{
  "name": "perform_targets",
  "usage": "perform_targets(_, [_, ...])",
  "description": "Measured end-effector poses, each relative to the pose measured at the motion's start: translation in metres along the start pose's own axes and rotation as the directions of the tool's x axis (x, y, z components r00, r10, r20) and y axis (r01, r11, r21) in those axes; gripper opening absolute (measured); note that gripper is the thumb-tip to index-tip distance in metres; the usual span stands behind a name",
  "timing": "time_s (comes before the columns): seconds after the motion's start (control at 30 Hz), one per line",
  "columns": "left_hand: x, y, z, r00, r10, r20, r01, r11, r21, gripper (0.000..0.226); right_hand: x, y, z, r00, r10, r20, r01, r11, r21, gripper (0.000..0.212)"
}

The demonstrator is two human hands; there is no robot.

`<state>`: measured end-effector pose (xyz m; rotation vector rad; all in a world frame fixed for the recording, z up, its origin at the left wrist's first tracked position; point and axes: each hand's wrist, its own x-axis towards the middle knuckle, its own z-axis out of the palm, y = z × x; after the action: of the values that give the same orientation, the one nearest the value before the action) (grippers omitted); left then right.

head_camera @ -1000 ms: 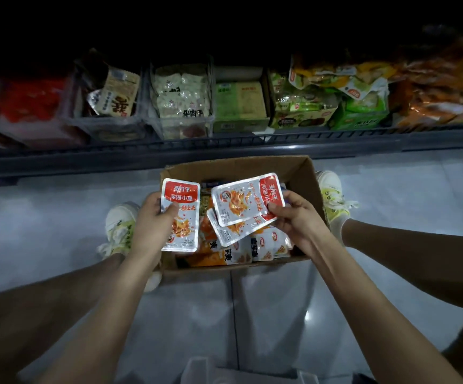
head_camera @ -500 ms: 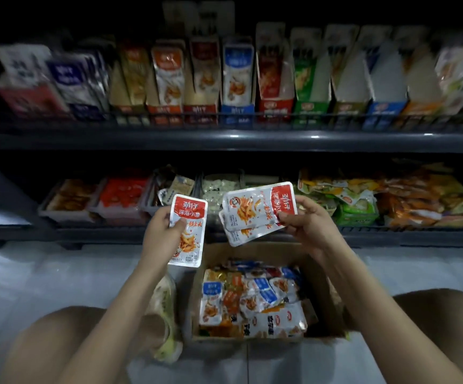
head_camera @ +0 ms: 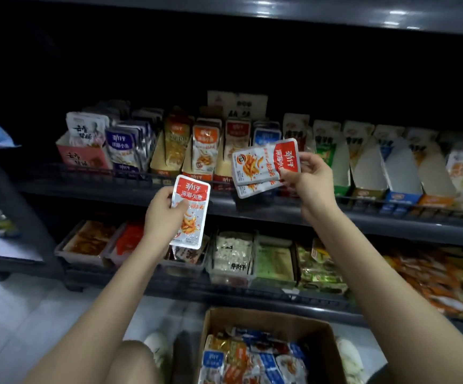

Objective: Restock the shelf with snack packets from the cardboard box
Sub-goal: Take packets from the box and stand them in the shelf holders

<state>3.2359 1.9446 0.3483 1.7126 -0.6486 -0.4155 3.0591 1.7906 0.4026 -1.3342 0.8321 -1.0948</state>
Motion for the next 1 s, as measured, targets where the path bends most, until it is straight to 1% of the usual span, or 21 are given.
perform_targets(0.13, [0.029, 0.017, 0.007, 0.999, 0.034, -0.012, -0.034, 0.998, -0.055, 0.019, 0.047, -0.012, 0.030, 0.998, -0.056, -0.012, 0.054, 0.988, -0.146, 0.031])
perform_targets(0.23, [0.050, 0.025, 0.012, 0.999, 0.046, -0.022, -0.048, 0.995, -0.085, 0.018, 0.082, -0.014, 0.050, 0.987, -0.163, -0.007, 0.153, 0.938, -0.312, 0.028])
perform_targets(0.33, [0.065, 0.030, 0.015, 0.997, 0.067, -0.034, -0.070, 0.991, -0.117, 0.015, 0.111, -0.009, 0.067, 0.967, -0.254, 0.000, 0.218, 0.831, -0.511, 0.024])
perform_targets(0.43, [0.075, 0.029, 0.016, 0.996, 0.075, -0.042, -0.079, 0.988, -0.131, 0.017, 0.128, -0.002, 0.078, 0.950, -0.309, 0.045, 0.261, 0.706, -0.659, 0.032])
perform_targets(0.5, [0.080, 0.028, 0.016, 0.996, 0.073, -0.042, -0.078, 0.987, -0.140, 0.016, 0.135, 0.004, 0.085, 0.951, -0.295, 0.092, 0.271, 0.653, -0.707, 0.037])
perform_targets(0.63, [0.087, 0.024, 0.016, 0.997, 0.067, -0.044, -0.073, 0.988, -0.137, 0.020, 0.148, 0.018, 0.092, 0.964, -0.182, 0.194, 0.265, 0.583, -0.768, 0.034])
perform_targets(0.73, [0.091, 0.021, 0.015, 0.997, 0.059, -0.042, -0.064, 0.988, -0.142, 0.021, 0.154, 0.025, 0.089, 0.951, -0.145, 0.274, 0.310, 0.474, -0.824, 0.034])
perform_targets(0.8, [0.092, 0.020, 0.016, 0.997, 0.057, -0.042, -0.063, 0.988, -0.139, 0.021, 0.154, 0.027, 0.086, 0.942, -0.149, 0.300, 0.335, 0.414, -0.846, 0.036])
perform_targets(0.87, [0.093, 0.020, 0.017, 0.998, 0.055, -0.039, -0.060, 0.989, -0.136, 0.020, 0.154, 0.028, 0.085, 0.932, -0.170, 0.321, 0.363, 0.383, -0.850, 0.038])
perform_targets(1.0, [0.092, 0.020, 0.019, 0.998, 0.060, -0.024, -0.062, 0.988, -0.143, 0.019, 0.154, 0.029, 0.084, 0.909, -0.219, 0.354, 0.413, 0.377, -0.829, 0.034])
